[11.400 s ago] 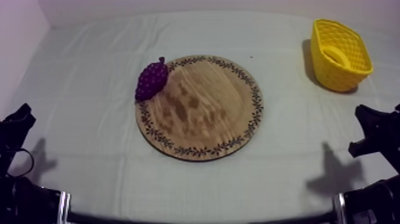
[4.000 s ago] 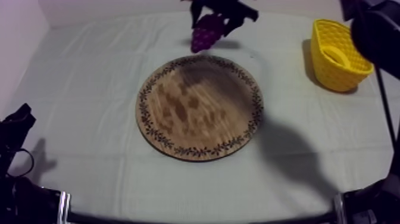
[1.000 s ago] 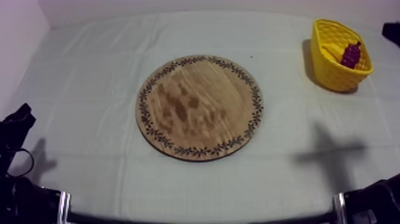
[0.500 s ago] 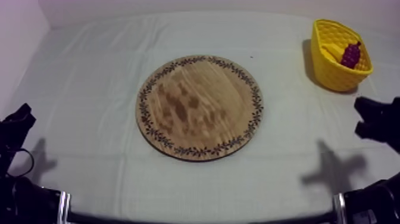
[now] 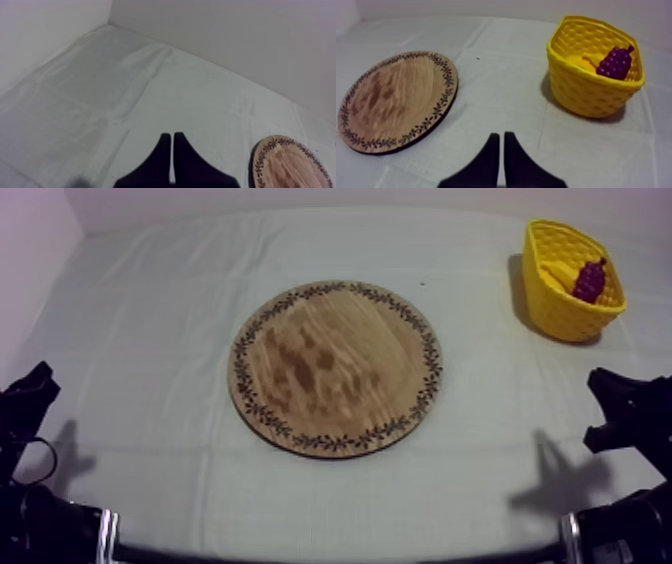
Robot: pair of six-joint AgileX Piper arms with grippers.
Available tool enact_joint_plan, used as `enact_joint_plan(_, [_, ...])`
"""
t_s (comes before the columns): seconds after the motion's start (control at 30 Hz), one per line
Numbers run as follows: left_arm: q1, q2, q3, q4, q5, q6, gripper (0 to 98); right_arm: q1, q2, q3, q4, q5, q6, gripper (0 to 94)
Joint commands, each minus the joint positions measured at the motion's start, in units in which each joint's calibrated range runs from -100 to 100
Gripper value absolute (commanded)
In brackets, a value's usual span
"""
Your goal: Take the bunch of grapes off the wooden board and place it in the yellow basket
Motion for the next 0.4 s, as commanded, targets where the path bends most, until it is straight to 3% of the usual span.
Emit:
enact_joint_plan(0.0, [-0.01, 0.03, 0.04, 0.01, 0.03, -0.01, 0.0, 0.31, -0.06, 0.05, -0.04, -0.28, 1.89, 0.7])
enact_joint_plan(0.37, [-0.01, 0.03, 0.04, 0.01, 0.03, 0.0, 0.0, 0.66, -0.17, 0.07, -0.06, -0.36, 3.62, 0.3])
